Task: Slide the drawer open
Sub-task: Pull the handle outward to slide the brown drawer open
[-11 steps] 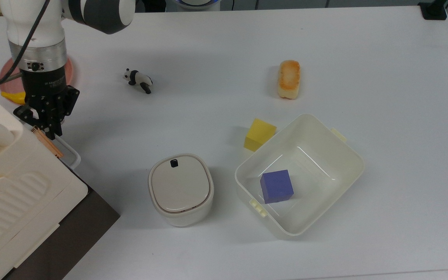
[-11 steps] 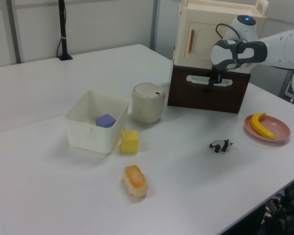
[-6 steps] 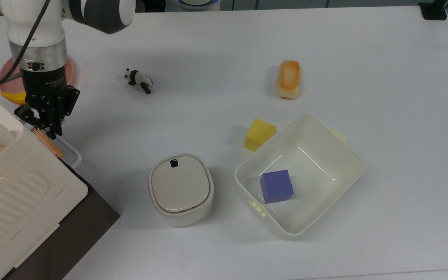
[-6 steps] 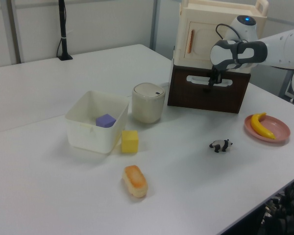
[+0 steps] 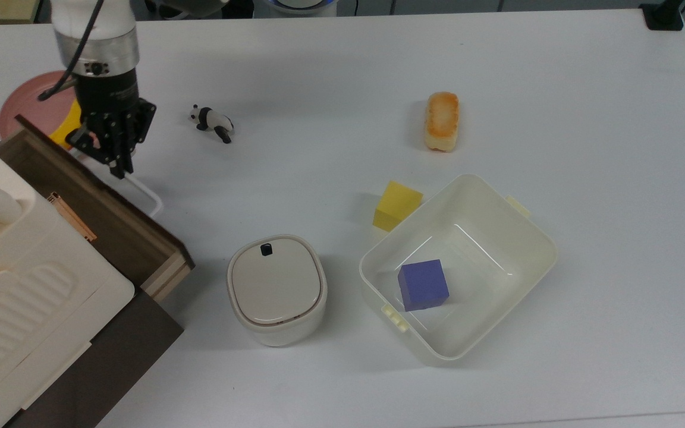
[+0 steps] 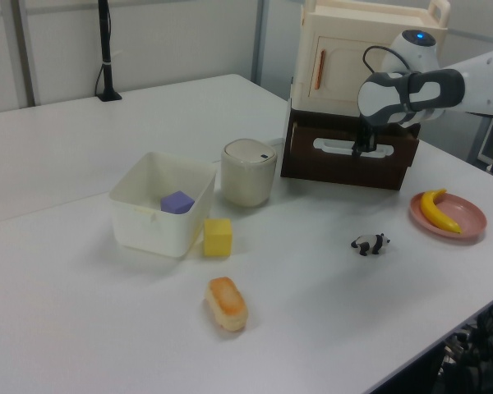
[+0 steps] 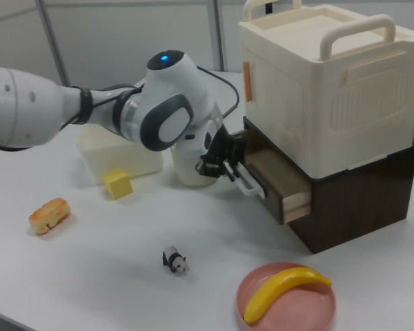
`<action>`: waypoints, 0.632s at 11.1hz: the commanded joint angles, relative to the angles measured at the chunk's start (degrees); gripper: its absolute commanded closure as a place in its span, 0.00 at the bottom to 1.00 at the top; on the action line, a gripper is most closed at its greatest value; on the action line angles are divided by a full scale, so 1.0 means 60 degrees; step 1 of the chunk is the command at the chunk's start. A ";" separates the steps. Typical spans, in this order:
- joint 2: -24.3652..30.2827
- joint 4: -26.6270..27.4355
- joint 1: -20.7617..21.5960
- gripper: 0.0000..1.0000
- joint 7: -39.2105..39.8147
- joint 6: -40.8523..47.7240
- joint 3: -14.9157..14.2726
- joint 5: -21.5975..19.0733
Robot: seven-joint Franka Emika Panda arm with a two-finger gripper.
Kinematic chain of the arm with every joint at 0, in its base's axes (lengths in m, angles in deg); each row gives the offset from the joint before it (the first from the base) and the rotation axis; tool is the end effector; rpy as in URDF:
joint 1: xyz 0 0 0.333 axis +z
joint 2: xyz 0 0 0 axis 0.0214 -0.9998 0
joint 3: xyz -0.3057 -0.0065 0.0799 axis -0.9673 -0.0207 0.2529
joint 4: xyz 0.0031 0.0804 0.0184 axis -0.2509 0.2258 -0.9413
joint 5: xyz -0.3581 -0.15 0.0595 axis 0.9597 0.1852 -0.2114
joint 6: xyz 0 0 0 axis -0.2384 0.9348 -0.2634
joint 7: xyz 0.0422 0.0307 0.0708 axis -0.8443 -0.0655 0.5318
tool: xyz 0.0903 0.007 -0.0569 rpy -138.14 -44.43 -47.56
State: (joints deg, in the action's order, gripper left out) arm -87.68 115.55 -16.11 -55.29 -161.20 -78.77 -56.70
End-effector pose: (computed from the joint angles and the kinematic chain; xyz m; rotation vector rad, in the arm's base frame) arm 0.6196 -0.1880 0.4502 -1.3595 2.5147 -0.4322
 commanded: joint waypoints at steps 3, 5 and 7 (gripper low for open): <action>0.1440 0.1935 0.0430 1.00 0.0349 -0.0140 -0.0099 -0.0049; 0.1440 0.1862 0.0401 0.40 0.0306 -0.0110 -0.0099 -0.0049; 0.1513 0.1745 0.0401 0.00 0.0320 0.0442 -0.0099 -0.0078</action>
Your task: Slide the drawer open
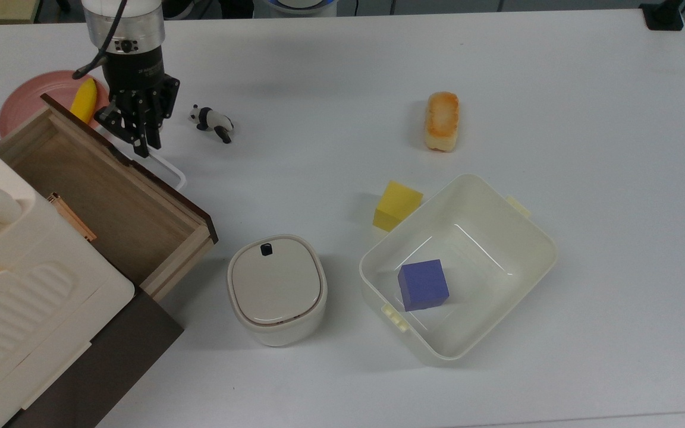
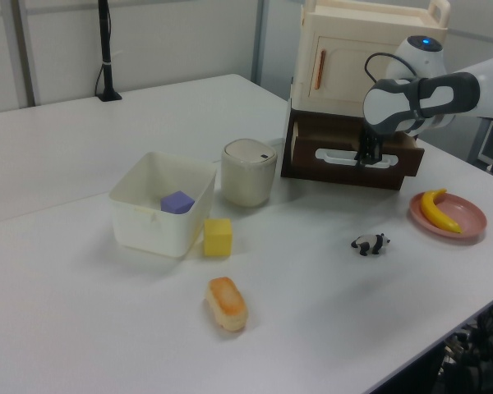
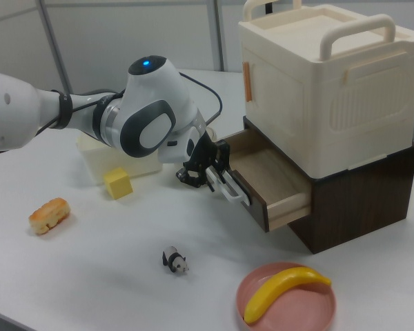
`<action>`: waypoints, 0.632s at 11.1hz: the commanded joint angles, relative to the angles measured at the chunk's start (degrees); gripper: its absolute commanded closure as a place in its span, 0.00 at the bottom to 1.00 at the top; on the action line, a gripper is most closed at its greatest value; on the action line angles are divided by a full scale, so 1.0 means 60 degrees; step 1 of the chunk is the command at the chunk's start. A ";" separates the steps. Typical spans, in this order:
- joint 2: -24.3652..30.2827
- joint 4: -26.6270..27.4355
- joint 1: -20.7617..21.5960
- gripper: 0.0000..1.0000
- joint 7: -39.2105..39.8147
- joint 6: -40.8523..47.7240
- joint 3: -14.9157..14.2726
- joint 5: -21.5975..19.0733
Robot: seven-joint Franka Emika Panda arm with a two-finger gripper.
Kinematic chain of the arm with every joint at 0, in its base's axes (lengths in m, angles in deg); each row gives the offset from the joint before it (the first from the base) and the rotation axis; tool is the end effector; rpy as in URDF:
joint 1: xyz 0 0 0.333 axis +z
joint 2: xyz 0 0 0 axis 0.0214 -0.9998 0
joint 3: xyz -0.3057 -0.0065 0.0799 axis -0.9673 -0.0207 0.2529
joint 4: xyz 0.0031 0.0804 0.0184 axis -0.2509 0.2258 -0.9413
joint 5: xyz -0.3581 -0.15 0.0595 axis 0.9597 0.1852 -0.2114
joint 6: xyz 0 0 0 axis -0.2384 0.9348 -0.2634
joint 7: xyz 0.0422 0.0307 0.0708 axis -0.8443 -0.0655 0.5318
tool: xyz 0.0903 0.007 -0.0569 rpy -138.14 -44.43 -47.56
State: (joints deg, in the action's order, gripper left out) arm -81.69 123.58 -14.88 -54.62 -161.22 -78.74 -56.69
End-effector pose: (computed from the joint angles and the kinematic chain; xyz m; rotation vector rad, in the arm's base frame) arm 0.5871 -0.1650 0.4464 -1.4134 2.5152 -0.3932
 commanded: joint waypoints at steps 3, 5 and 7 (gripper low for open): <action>0.0894 -0.0236 0.0210 0.00 0.0237 0.2453 -0.0031 -0.0078; 0.1130 -0.0805 0.0283 0.00 0.0498 0.3272 0.0042 -0.0079; 0.1131 -0.1683 0.0794 0.00 0.2482 0.4690 0.0057 -0.0122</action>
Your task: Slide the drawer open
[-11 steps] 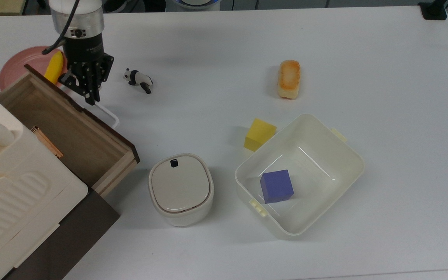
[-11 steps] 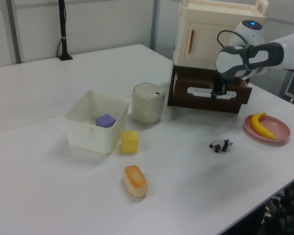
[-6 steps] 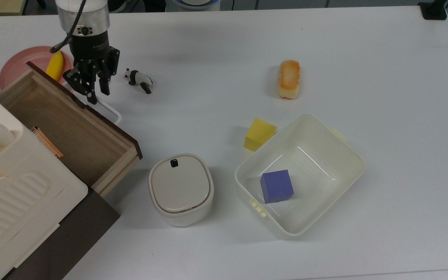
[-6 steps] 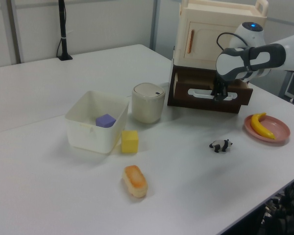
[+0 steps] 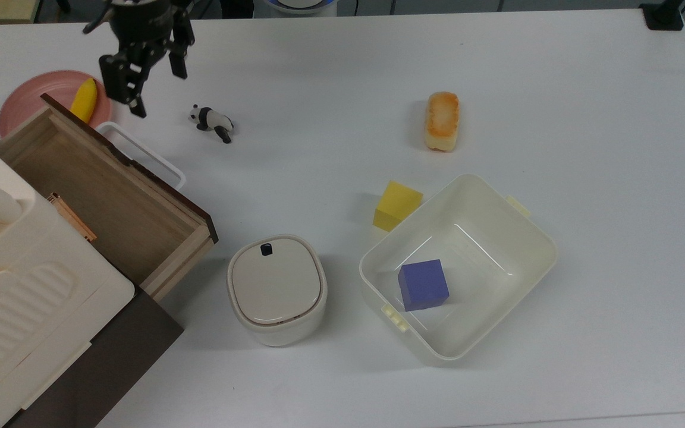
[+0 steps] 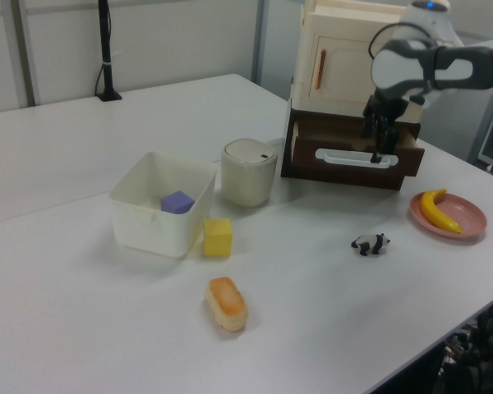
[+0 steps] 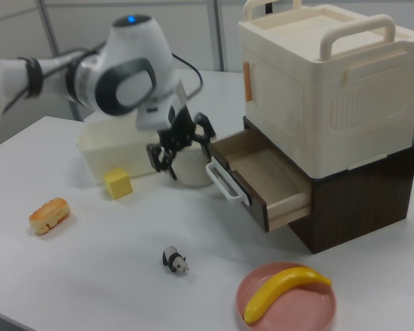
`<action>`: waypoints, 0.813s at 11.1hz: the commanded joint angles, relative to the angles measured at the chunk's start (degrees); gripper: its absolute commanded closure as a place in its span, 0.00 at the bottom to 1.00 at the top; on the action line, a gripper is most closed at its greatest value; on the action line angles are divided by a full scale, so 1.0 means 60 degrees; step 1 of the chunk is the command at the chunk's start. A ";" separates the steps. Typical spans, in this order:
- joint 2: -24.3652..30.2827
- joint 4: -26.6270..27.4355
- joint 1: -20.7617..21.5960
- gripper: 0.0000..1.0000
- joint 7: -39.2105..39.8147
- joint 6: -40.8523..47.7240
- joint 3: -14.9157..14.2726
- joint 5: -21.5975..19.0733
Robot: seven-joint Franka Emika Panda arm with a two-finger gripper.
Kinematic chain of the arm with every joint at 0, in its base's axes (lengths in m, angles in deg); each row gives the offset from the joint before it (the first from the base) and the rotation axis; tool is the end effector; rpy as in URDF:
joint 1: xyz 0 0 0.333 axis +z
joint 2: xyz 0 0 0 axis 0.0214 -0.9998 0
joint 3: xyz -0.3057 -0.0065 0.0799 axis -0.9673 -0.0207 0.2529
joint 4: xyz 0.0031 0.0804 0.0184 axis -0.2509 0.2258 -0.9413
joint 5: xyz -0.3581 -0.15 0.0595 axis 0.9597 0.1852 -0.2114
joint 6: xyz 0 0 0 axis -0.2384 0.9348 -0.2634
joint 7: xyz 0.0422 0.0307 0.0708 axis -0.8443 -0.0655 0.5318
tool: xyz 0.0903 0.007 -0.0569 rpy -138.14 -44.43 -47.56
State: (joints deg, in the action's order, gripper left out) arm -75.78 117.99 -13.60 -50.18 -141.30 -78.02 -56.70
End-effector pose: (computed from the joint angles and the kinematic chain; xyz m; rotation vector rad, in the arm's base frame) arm 0.5660 -0.1402 0.5169 -1.6073 2.5446 -0.2573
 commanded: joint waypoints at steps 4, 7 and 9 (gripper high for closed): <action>0.0130 -0.1838 0.1927 0.00 0.8167 0.2708 -0.0048 -0.0151; 0.0144 -0.2060 0.2558 0.00 1.1860 0.3353 -0.0033 -0.0122; 0.0261 -0.2089 0.2823 0.00 1.4472 0.3984 -0.0048 0.0009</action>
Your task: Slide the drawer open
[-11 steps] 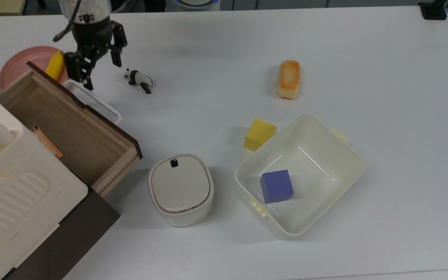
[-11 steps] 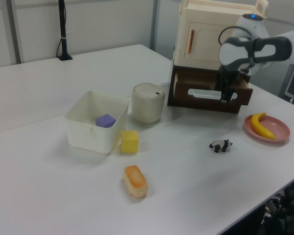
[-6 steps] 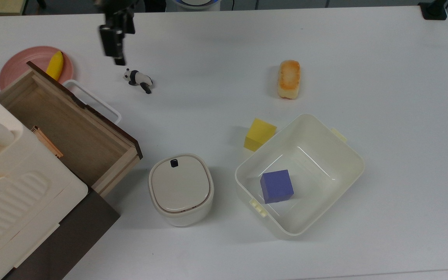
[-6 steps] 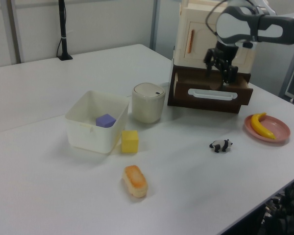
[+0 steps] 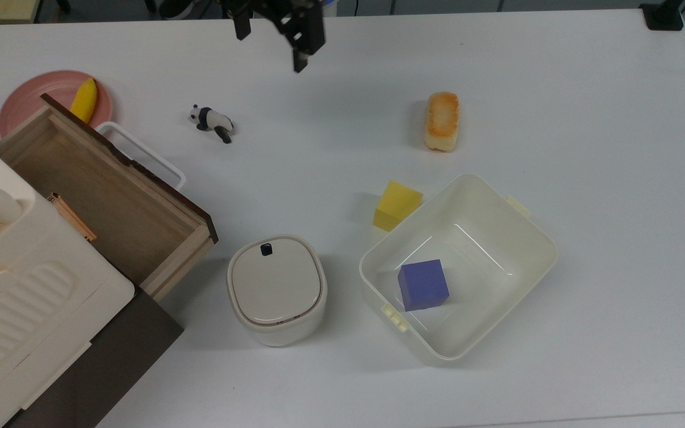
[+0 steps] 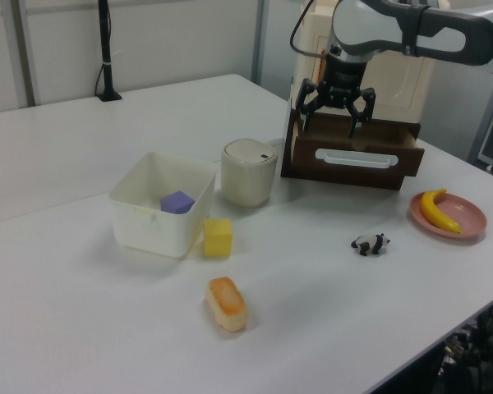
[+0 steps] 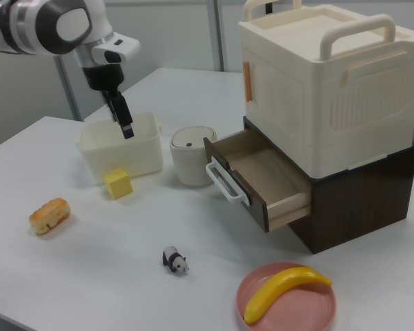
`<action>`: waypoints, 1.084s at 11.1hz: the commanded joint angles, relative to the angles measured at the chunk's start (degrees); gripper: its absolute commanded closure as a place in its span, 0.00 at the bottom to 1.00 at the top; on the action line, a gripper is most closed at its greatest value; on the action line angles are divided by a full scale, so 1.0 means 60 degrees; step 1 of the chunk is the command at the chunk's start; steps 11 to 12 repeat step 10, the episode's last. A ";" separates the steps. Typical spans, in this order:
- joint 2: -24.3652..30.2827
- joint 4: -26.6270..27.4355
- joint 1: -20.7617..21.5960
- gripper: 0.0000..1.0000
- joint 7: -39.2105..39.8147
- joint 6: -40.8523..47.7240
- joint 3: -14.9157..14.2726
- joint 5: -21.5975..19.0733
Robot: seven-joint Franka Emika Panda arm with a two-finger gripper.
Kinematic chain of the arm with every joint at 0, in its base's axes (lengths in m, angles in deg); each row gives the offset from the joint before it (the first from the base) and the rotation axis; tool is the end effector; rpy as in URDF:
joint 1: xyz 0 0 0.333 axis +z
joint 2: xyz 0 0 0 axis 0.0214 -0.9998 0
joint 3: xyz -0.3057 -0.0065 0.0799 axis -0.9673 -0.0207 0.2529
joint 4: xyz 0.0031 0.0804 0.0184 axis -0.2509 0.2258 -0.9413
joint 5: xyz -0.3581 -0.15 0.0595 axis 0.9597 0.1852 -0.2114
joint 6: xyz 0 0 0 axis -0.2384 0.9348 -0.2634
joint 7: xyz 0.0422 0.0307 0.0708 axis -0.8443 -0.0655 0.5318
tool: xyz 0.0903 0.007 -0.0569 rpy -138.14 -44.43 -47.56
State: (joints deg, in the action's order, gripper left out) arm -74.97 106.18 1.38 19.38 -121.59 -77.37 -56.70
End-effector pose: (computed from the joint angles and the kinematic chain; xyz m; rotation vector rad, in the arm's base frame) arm 0.5673 0.0154 0.5918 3.0172 -0.8313 0.1399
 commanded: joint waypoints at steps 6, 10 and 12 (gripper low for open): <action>0.0186 -0.0443 0.0431 0.00 0.5453 0.1432 -0.0186 0.0246; 0.0142 -0.0443 0.0459 0.00 0.5453 0.1432 -0.0201 0.0347; 0.0142 -0.0443 0.0459 0.00 0.5453 0.1432 -0.0201 0.0347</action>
